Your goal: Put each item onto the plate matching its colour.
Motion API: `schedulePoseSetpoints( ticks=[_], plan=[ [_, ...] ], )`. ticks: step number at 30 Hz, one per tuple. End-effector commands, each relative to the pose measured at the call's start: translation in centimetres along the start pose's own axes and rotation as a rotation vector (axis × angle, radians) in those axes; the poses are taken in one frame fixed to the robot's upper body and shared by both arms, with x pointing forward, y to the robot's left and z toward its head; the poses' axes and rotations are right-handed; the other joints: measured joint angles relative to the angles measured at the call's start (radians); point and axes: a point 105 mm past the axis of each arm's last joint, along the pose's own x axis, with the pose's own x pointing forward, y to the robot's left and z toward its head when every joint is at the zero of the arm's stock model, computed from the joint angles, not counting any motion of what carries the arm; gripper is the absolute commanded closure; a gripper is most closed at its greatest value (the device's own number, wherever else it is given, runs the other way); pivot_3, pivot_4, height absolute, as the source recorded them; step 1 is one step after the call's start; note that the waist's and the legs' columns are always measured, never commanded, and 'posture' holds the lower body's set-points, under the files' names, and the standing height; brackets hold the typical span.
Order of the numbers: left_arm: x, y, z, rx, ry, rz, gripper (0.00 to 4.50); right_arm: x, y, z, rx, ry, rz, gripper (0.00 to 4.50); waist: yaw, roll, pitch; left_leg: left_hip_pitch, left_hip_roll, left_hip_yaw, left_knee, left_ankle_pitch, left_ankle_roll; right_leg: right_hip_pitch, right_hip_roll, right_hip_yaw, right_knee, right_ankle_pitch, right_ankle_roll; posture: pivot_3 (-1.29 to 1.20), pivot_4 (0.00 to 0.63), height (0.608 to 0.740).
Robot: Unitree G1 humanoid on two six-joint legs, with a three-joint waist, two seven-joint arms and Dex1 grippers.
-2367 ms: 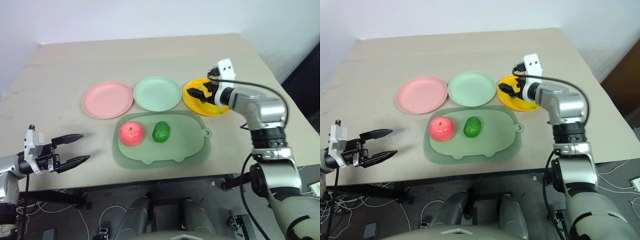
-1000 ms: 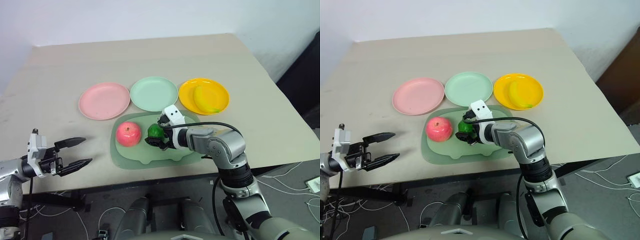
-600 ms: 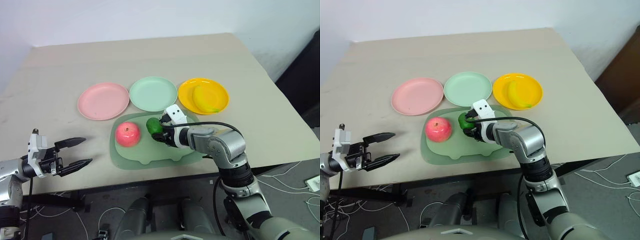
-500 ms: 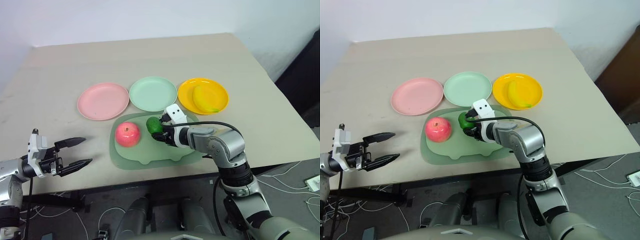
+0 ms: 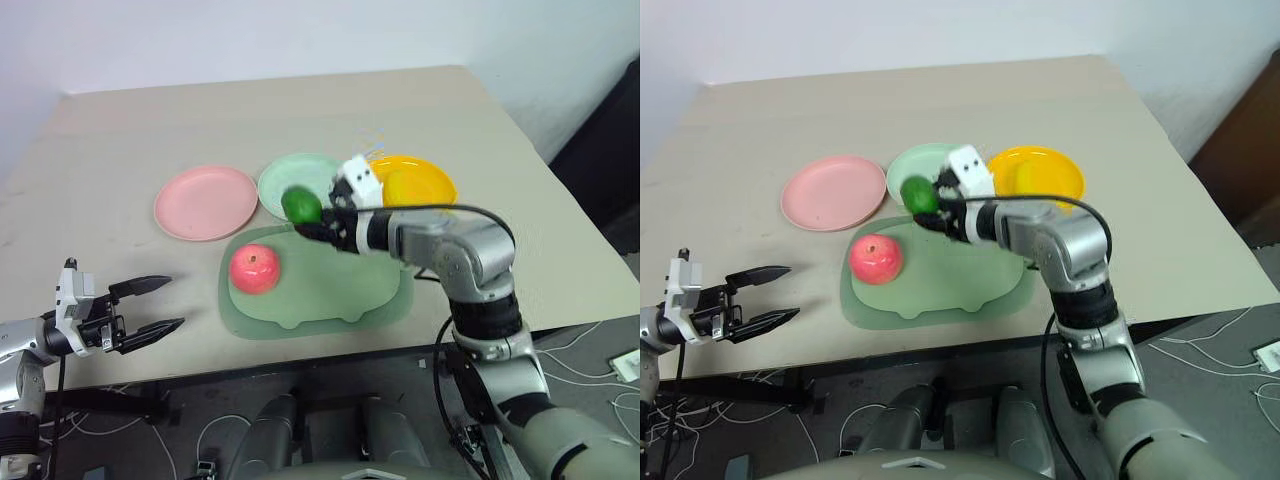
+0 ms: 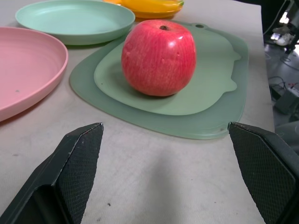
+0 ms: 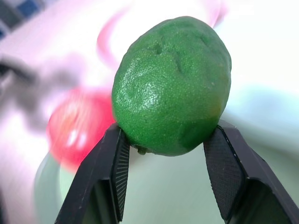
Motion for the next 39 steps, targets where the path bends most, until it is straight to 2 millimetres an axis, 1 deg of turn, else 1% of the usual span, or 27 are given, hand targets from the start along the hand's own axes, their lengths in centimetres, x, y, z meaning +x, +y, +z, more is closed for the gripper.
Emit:
schedulePoseSetpoints(
  ticks=[1, 5, 7, 8, 9, 11, 13, 15, 17, 20, 22, 24, 26, 29, 31, 33, 35, 39],
  plan=[
    [0.0, 0.3, 0.5, 0.024, -0.009, 0.001, 0.0, 1.7, -2.3, 0.6, 0.031, -0.04, -0.076, 2.49, 0.0, 0.0, 0.0, 0.0, 0.0, 0.0, 0.0, 0.0, 0.0, 0.0, 0.0, 0.0, 0.0, 0.0, 0.0, 0.0, 0.15, 0.737],
    [0.3, 0.3, 0.7, 0.031, -0.018, -0.001, 0.0, 4.0, -3.8, 0.0, 0.042, -0.03, -0.111, 2.49, 0.0, 0.0, 0.0, 0.0, 0.0, 0.0, 0.0, 0.0, 0.0, 0.0, 0.0, 0.0, 0.0, 0.002, 0.003, 0.0, 0.15, 0.737],
    [0.3, 0.3, 0.8, 0.032, -0.021, 0.0, 0.0, 4.5, -4.3, -0.1, 0.037, -0.029, -0.125, 1.8, 0.0, 0.001, 0.0, 0.0, -0.001, 0.0, 0.0, 0.0, 0.0, 0.0, 0.001, 0.0, 0.0, 0.002, 0.004, 0.0, 0.15, 0.737],
    [0.3, 0.2, 0.8, 0.032, -0.022, 0.0, 0.0, 4.6, -4.5, 0.0, 0.032, -0.031, -0.128, 1.59, 0.0, 0.001, 0.0, 0.0, -0.001, 0.0, 0.0, 0.0, 0.0, 0.0, 0.001, 0.0, 0.0, 0.002, 0.004, 0.0, 0.15, 0.737],
    [0.3, 0.2, 0.8, 0.032, -0.023, 0.001, 0.0, 4.7, -4.6, 0.1, 0.029, -0.036, -0.128, 1.28, 0.0, 0.001, 0.0, 0.0, -0.001, 0.0, 0.0, 0.0, 0.0, 0.0, 0.001, 0.0, 0.0, 0.003, 0.004, 0.0, 0.15, 0.737],
    [0.2, 0.1, 0.8, 0.031, -0.023, 0.003, 0.0, 4.6, -4.8, 0.4, 0.029, -0.048, -0.127, 0.59, 0.0, 0.001, 0.0, 0.0, 0.0, 0.0, -0.001, 0.0, 0.0, 0.0, 0.001, 0.0, 0.0, 0.003, 0.005, 0.0, 0.15, 0.737],
    [0.2, 0.0, 0.7, 0.03, -0.023, 0.006, 0.0, 4.2, -4.8, 0.8, 0.028, -0.072, -0.112, 0.02, 0.0, 0.001, 0.0, 0.0, 0.0, 0.0, -0.001, 0.0, 0.0, 0.0, 0.001, 0.0, 0.001, 0.003, 0.005, 0.0, 0.15, 0.737],
    [0.2, -0.1, 0.7, 0.03, -0.024, 0.005, 0.0, 3.6, -4.7, 1.4, 0.025, -0.099, -0.085, 0.02, 0.0, 0.001, 0.0, 0.0, 0.0, 0.0, -0.001, 0.0, -0.001, -0.001, 0.001, 0.0, 0.001, 0.003, 0.005, 0.0, 0.15, 0.737],
    [0.6, -0.2, 1.0, 0.036, -0.033, -0.004, 0.0, 2.2, -4.1, 2.3, 0.015, -0.158, -0.006, 0.02, 0.003, 0.001, 0.0, 0.0, 0.0, 0.0, -0.001, 0.0, -0.001, -0.001, 0.001, 0.0, 0.001, 0.003, 0.005, 0.0, 0.15, 0.737],
    [1.1, -0.3, 1.6, 0.048, -0.046, -0.017, 0.0, -1.1, -3.3, 2.8, -0.036, -0.229, 0.104, 0.02, 0.007, 0.001, 0.0, 0.0, 0.0, 0.0, 0.0, 0.0, -0.001, 0.0, 0.001, 0.0, 0.001, 0.003, 0.005, 0.0, 0.15, 0.737],
    [1.3, -0.5, 1.9, 0.059, -0.046, -0.035, 0.0, -4.5, -3.5, 2.3, -0.064, -0.263, 0.163, 0.02, 0.011, 0.0, 0.0, 0.0, -0.001, 0.0, 0.0, 0.0, 0.0, 0.0, 0.001, 0.0, -0.001, 0.003, 0.005, 0.0, 0.15, 0.737],
    [1.5, -0.5, 2.5, 0.072, -0.051, -0.052, 0.0, -8.3, -3.2, 1.2, -0.099, -0.266, 0.251, 0.02, 0.019, 0.0, 0.0, -0.001, -0.001, 0.0, 0.0, 0.0, 0.0, 0.001, 0.0, 0.0, -0.002, 0.003, 0.005, 0.0, 0.15, 0.737],
    [1.8, -0.5, 2.9, 0.086, -0.055, -0.069, 0.0, -10.8, -2.9, 0.2, -0.152, -0.254, 0.29, 0.02, 0.026, 0.001, 0.001, -0.002, -0.001, 0.0, 0.0, 0.0, 0.0, 0.0, -0.001, 0.0, -0.003, 0.002, 0.004, 0.0, 0.15, 0.737],
    [2.5, -0.2, 3.7, 0.113, -0.063, -0.091, 0.0, -13.2, -2.8, -1.3, -0.188, -0.229, 0.303, 0.02, 0.023, 0.001, 0.001, -0.001, 0.0, 0.0, 0.0, 0.0, 0.0, 0.0, -0.001, 0.0, -0.003, 0.001, 0.001, 0.0, 0.15, 0.737],
    [3.6, 0.1, 4.7, 0.144, -0.075, -0.121, 0.0, -15.0, -2.6, -3.2, -0.247, -0.196, 0.324, 0.02, 0.026, 0.001, 0.001, -0.001, 0.002, 0.0, 0.0, 0.0, 0.0, 0.001, 0.0, 0.0, -0.003, 0.001, 0.001, 0.0, 0.15, 0.737],
    [4.4, 0.3, 5.5, 0.157, -0.088, -0.15, 0.0, -16.5, -2.2, -4.6, -0.303, -0.187, 0.342, 0.02, 0.031, 0.0, 0.001, -0.002, 0.002, 0.0, 0.0, 0.0, 0.0, 0.002, -0.001, -0.001, -0.003, 0.001, 0.001, 0.0, 0.15, 0.737],
    [4.7, 0.5, 5.8, 0.162, -0.088, -0.17, 0.0, -17.2, -2.1, -5.2, -0.326, -0.185, 0.344, 0.02, 0.029, 0.001, 0.001, -0.002, 0.002, 0.001, 0.001, 0.0, 0.0, 0.003, -0.001, -0.001, -0.004, 0.001, 0.001, 0.0, 0.15, 0.737],
    [6.0, 1.2, 6.4, 0.182, -0.08, -0.242, 0.0, -18.3, -2.8, -6.3, -0.35, -0.166, 0.309, 0.02, 0.029, 0.0, 0.001, -0.002, 0.002, 0.004, 0.002, 0.0, 0.001, 0.002, -0.003, -0.001, -0.004, 0.001, 0.002, 0.0, 0.15, 0.737]
  ],
)
